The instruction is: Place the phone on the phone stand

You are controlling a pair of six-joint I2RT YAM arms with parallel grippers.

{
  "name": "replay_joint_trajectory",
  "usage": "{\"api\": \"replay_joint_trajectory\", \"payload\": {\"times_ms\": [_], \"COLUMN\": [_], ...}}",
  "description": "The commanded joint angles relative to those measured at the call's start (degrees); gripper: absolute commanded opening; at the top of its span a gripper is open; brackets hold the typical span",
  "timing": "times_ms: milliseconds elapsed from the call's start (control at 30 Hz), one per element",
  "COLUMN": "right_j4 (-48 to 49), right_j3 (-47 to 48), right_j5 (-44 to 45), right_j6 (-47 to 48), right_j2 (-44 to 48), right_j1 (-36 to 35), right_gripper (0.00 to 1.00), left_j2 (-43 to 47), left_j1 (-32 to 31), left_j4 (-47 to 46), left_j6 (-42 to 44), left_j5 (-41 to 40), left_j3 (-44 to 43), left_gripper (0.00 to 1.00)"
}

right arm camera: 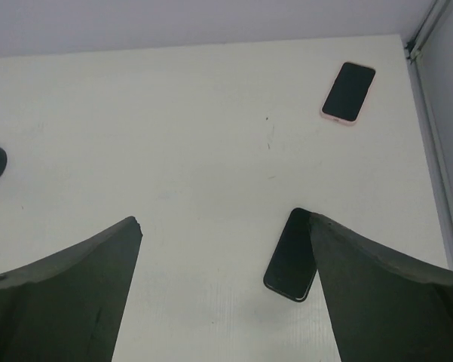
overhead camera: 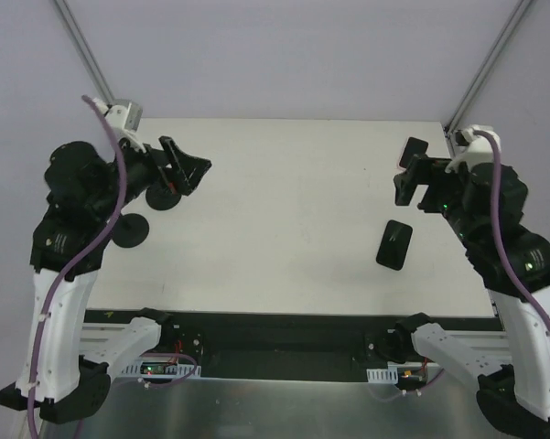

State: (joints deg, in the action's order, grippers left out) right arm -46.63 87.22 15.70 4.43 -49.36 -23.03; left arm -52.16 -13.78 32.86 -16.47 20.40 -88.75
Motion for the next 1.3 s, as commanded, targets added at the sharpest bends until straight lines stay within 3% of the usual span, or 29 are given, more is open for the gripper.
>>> {"api": "replay_joint_trajectory", "payload": {"times_ms": [0, 167, 267, 400, 533, 700, 767, 900, 933, 1100, 1267], "right_j4": [-4.35, 1.53, 3.83, 2.25, -0.13, 3.12, 4.27, 4.27, 4.18, 5.15, 4.88], "right_j3": [-1.52, -6.0, -7.85, -6.19, -4.34, -6.62, -7.15, -8.55, -8.99, -12.24, -11.9], "right_j5": [-0.76, -8.31, -13.41, -12.38, -7.63, -8.23, -8.41, -7.62, -7.44, -4.64, -2.61], "right_j6": [-2.84, -3.89, -6.44, -7.68, -7.85, -8.47, -8.47, -8.38, -8.47, -8.38, -7.33], "right_j2": [-7.41, -9.69, -12.84, -19.0, -23.14, -22.71, -22.18, -20.95, -20.6, -17.79, -18.22], "right_j1": [-4.29, -8.7, -10.98, -16.16, -20.74, -23.9, -24.34, -25.14, -25.14, -25.23, -25.31], "right_gripper": [0.96, 0.96, 0.96, 0.96, 0.96, 0.96, 0.96, 0.96, 0.96, 0.96, 0.96], "left_j2": [-5.67, -5.58, -5.23, -6.11, -7.78, -12.86, -16.81, -18.16, -16.24, -12.79, -15.07], "left_j1": [0.51, 1.3, 5.94, 17.17, 26.84, 38.03, 41.36, 43.22, 43.22, 44.19, 45.77], "left_j4": [8.35, 8.53, 8.53, 9.32, 15.12, 15.66, 11.28, -0.84, -4.78, -6.41, -6.67], "left_j6": [-4.07, -10.06, -13.58, -19.46, -31.31, -43.89, -45.14, -45.68, -45.76, -45.49, -48.48], "left_j5": [-11.77, -23.37, -26.99, -25.42, -30.93, -20.51, -12.28, -7.5, -8.27, -14.77, -10.22], "left_j3": [4.1, 12.45, 14.56, 16.41, 16.42, 20.1, 22.73, 27.92, 30.54, 32.68, 32.85], "left_gripper": [0.99, 0.99, 0.99, 0.99, 0.99, 0.99, 0.99, 0.99, 0.99, 0.99, 0.99]}}
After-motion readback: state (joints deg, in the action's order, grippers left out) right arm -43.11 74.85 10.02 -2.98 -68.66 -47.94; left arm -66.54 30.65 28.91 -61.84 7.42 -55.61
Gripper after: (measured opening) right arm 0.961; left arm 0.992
